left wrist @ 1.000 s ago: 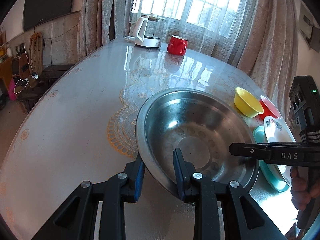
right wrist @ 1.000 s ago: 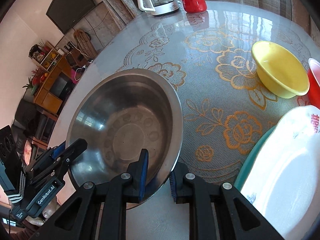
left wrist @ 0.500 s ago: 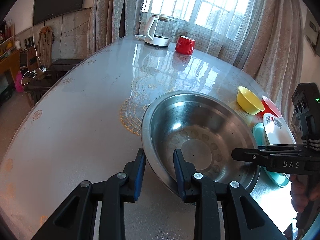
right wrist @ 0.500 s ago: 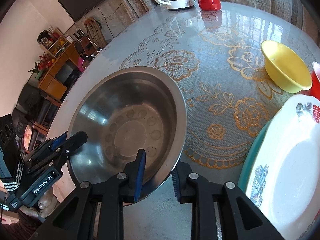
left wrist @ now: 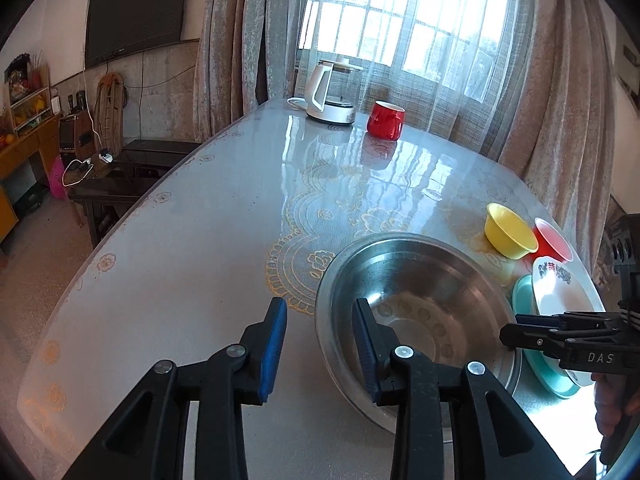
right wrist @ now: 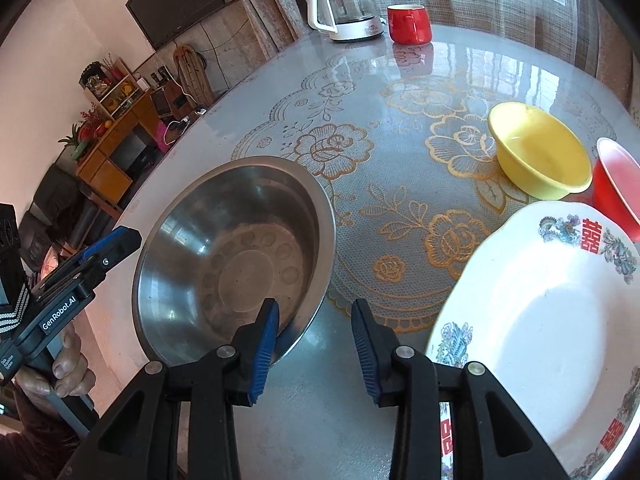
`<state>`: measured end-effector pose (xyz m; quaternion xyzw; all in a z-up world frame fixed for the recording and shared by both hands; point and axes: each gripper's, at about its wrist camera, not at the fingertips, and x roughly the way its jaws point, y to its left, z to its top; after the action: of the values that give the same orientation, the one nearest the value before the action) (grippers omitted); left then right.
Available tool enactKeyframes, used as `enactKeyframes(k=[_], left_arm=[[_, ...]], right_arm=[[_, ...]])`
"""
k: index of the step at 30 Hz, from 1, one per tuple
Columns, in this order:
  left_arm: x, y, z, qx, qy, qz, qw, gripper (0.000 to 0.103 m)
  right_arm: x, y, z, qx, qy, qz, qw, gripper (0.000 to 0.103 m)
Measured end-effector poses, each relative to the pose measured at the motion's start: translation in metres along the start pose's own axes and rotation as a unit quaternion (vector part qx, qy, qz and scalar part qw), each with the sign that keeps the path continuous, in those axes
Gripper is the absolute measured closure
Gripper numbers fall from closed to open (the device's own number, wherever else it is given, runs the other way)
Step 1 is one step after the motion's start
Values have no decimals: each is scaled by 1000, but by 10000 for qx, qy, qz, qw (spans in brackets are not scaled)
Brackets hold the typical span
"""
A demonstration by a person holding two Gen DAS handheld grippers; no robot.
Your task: Organize plates and bowls
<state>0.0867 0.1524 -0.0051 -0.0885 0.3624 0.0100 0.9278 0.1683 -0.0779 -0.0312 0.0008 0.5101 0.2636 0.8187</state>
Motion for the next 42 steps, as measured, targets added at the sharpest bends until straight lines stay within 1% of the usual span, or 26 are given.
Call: enactKeyframes(k=[5, 8, 11, 13, 15, 18, 20, 22, 24, 26, 29, 32, 35, 42], left_arm=[[1, -24, 18, 226, -110, -114, 9996, 65], [4, -44, 31, 382, -144, -259, 9988, 62], [12, -66, 43, 526, -104, -318, 9981, 62], [20, -81, 52, 606, 2, -313, 9977, 62], [31, -96, 60, 647, 117, -342, 9973, 62], [44, -119, 69, 705, 280, -576, 9955, 62], [52, -135, 75, 832, 347, -674, 9936, 62], [62, -150, 81, 919, 423, -782, 9918, 62], [74, -162, 86, 990, 536, -851, 9900, 62], [86, -172, 89, 1025, 648, -916, 9884, 62], [108, -185, 96, 1038, 876, -1044, 9852, 62], [127, -196, 101, 1023, 1063, -1167, 9822, 62], [146, -205, 106, 915, 1254, -1238, 9801, 62], [176, -219, 112, 750, 1504, -1381, 9761, 62]], right_arm=[[-15, -15, -1, 82, -94, 128, 9998, 65], [-30, -31, -1, 170, -196, 265, 9993, 65], [-52, -59, 0, 604, -549, 426, 9958, 65], [-69, -85, 3, 1036, -891, 354, 9900, 65], [-82, -112, 4, 1522, -1160, 274, 9811, 66], [-91, -152, 9, 2205, -1331, 33, 9663, 71], [-89, -171, 13, 2515, -1342, -131, 9584, 74], [-83, -189, 19, 2807, -1247, -286, 9512, 76], [-73, -198, 24, 2963, -1151, -311, 9476, 77], [-64, -202, 29, 3033, -1085, -360, 9460, 79], [-54, -204, 35, 3176, -1067, -341, 9416, 79], [-47, -206, 41, 3243, -1072, -427, 9389, 79], [-41, -209, 47, 3301, -1024, -537, 9368, 79], [-30, -216, 49, 3404, -912, -634, 9337, 80]])
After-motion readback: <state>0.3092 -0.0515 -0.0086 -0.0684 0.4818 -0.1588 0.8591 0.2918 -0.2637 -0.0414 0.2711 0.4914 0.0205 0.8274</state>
